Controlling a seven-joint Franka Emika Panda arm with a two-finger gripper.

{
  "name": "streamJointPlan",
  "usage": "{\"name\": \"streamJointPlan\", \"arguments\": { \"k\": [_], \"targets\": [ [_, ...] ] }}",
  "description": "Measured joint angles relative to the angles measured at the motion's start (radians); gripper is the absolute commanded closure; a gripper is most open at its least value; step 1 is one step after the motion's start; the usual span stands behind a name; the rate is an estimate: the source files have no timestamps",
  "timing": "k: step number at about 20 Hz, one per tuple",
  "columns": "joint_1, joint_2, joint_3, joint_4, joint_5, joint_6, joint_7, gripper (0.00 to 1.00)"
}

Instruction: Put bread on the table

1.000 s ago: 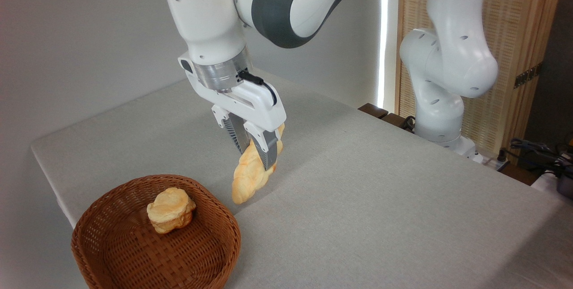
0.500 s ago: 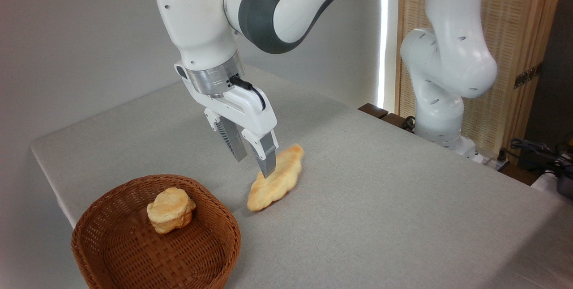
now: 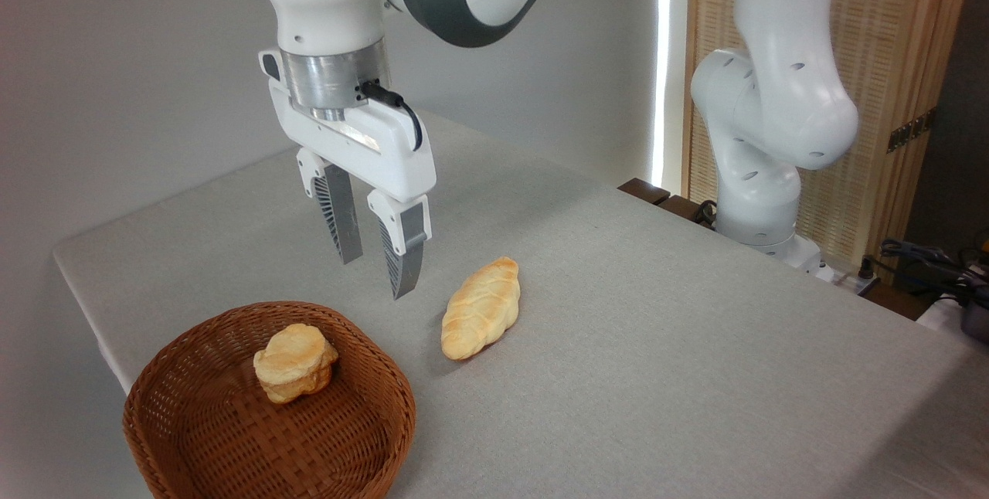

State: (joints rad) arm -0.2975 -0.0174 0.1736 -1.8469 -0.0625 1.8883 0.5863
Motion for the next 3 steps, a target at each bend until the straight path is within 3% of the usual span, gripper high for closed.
{"name": "streamJointPlan", "arguments": {
  "k": [3],
  "targets": [
    [0.000,0.000,0.002,0.002,0.000,0.000,0.000,0.00]
  ]
}}
